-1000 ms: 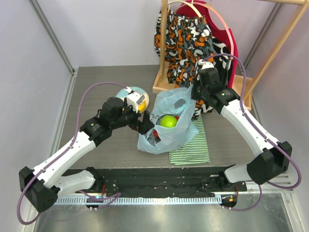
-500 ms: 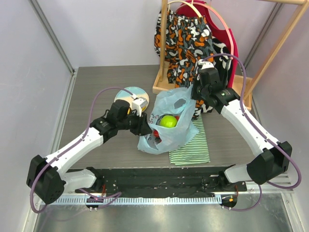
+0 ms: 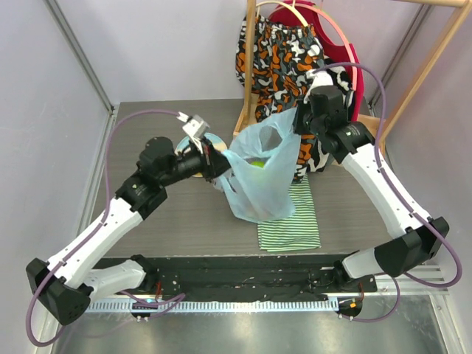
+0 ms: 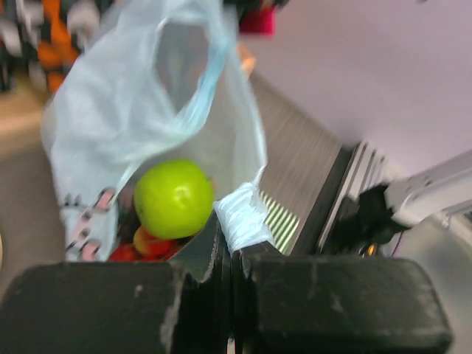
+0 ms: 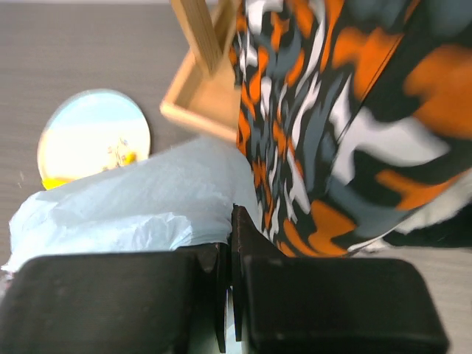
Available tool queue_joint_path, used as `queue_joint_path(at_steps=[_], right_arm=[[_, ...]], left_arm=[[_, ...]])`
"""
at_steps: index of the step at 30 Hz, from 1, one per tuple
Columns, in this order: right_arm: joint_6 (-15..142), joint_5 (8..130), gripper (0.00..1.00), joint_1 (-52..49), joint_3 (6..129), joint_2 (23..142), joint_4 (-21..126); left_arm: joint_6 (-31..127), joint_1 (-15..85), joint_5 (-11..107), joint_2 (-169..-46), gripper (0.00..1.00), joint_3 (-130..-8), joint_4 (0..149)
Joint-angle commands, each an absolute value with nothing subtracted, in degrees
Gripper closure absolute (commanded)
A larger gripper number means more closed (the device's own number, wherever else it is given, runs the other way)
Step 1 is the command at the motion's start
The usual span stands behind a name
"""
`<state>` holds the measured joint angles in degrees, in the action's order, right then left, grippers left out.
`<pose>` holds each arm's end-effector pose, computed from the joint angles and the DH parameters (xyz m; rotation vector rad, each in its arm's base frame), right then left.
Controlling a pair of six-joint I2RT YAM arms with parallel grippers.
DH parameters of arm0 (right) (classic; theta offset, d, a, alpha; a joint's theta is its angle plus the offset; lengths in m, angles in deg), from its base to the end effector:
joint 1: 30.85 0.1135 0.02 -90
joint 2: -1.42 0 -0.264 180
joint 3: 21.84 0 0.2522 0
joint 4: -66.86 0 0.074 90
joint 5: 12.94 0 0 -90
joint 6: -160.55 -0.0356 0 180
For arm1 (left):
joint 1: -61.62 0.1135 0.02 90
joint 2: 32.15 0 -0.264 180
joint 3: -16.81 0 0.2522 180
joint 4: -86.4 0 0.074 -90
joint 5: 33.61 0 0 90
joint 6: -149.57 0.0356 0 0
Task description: Place the fruits into the plastic bag
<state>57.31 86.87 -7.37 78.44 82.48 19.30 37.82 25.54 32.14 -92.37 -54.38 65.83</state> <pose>0.2896 0.1192 0.4055 -0.0788 2.0633 0.2197 0.1865 -0.1540 0.3729 0.5567 1.7704 -1.0895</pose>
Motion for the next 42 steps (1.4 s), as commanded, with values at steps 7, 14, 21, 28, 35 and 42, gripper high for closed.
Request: queue_joint_path(at_steps=[7, 14, 21, 28, 35, 42], right_arm=[[61.2, 91.0, 0.99, -7.6, 88.2, 85.6, 23.1], [60.3, 91.0, 0.92, -7.7, 85.2, 89.2, 23.3], [59.0, 88.8, 0.31, -7.7, 83.8, 87.5, 22.9], [53.9, 79.5, 0.12, -7.8, 78.9, 79.9, 22.6], [49.2, 71.8, 0.08, -7.8, 71.8, 73.8, 22.7], [44.4, 64.7, 0.1, -7.6, 65.6, 73.9, 24.8]], left_arm=[[26.2, 25.7, 23.3, -95.5, 1.0, -65.7, 97.2], [23.0, 25.7, 19.5, -100.1, 1.0, -64.1, 96.0], [21.2, 25.2, 15.1, -104.3, 1.0, -64.3, 96.1], [21.1, 24.2, 13.7, -106.3, 1.0, -64.9, 96.6], [21.9, 23.4, 13.4, -107.7, 1.0, -64.8, 96.5], [22.8, 22.2, 13.6, -109.5, 1.0, -64.8, 96.1]])
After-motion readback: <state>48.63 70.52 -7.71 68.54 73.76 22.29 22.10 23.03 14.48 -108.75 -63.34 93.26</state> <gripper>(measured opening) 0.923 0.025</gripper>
